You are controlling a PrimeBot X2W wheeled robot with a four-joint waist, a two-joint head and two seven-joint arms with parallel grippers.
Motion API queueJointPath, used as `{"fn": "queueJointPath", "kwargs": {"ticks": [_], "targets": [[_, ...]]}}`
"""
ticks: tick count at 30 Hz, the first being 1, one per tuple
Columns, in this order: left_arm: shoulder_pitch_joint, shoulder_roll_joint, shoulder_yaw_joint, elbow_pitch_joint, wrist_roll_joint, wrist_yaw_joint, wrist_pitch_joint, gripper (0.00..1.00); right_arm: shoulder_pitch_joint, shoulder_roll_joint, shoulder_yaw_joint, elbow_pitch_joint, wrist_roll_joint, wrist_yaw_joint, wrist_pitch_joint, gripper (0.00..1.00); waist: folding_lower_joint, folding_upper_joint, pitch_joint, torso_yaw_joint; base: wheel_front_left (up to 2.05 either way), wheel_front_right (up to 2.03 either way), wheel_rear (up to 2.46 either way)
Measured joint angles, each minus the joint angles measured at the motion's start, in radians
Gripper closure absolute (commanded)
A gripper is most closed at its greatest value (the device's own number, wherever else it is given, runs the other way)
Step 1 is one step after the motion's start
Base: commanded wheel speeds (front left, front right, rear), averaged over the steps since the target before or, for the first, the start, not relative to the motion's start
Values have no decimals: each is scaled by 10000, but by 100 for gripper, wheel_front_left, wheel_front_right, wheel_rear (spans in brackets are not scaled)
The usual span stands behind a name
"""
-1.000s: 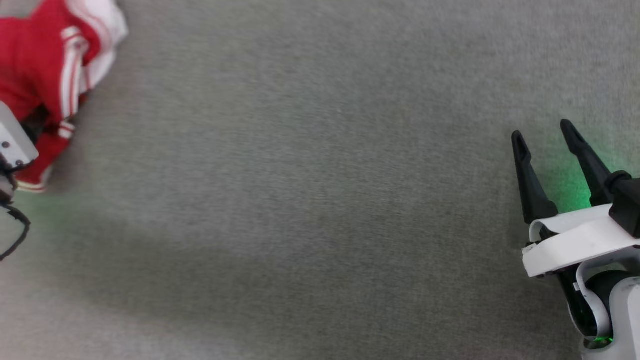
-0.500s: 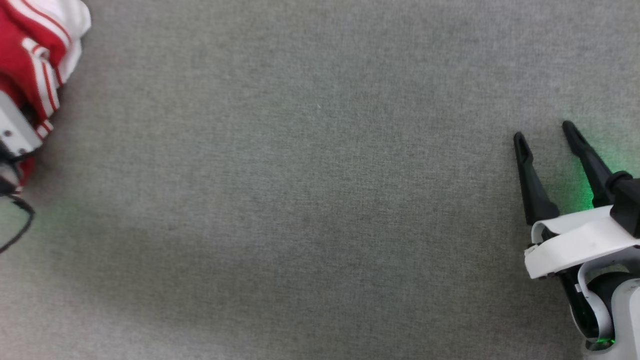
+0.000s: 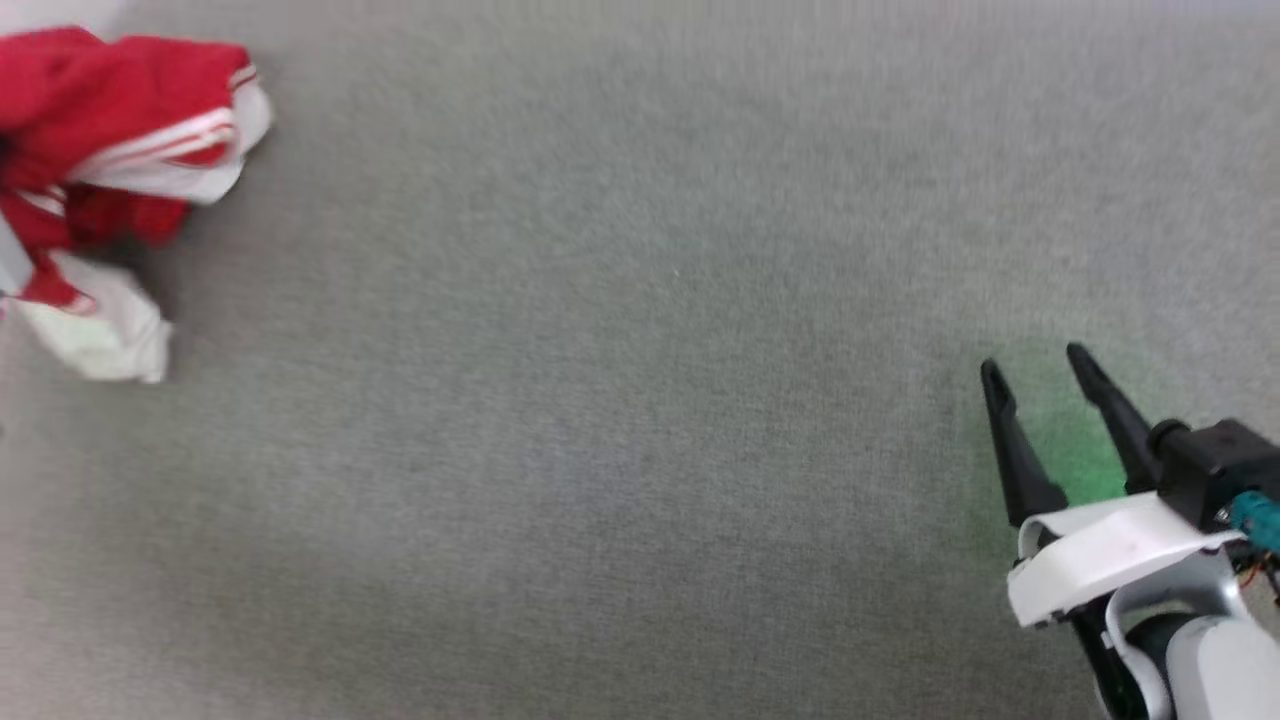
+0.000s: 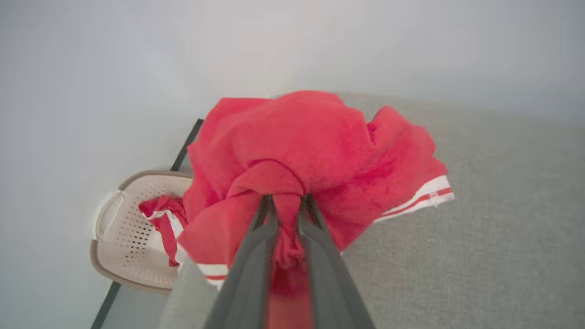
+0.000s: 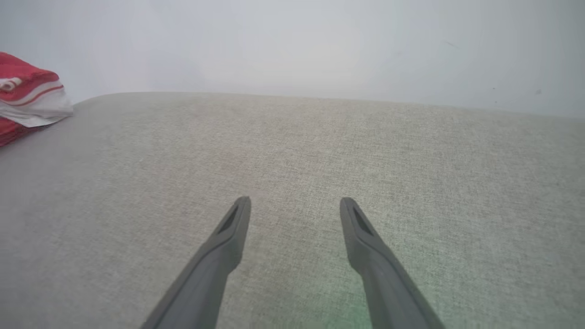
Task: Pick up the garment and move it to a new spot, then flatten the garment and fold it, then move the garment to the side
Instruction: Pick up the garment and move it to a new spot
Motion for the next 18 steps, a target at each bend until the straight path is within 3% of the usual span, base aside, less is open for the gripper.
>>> {"fn": "queueJointPath", "kwargs": {"ticks": [10, 18], "targets": [[-178, 897, -742, -1753, 268, 0, -556, 100, 692, 370, 180, 669, 221, 0, -337, 0, 0, 0, -1779, 217, 0, 0, 0], [-228, 1392, -1118, -3701, 451, 25, 313, 100, 1052, 571, 190, 943, 376, 0, -543, 0, 0, 0, -3132, 312, 0, 0, 0]]}}
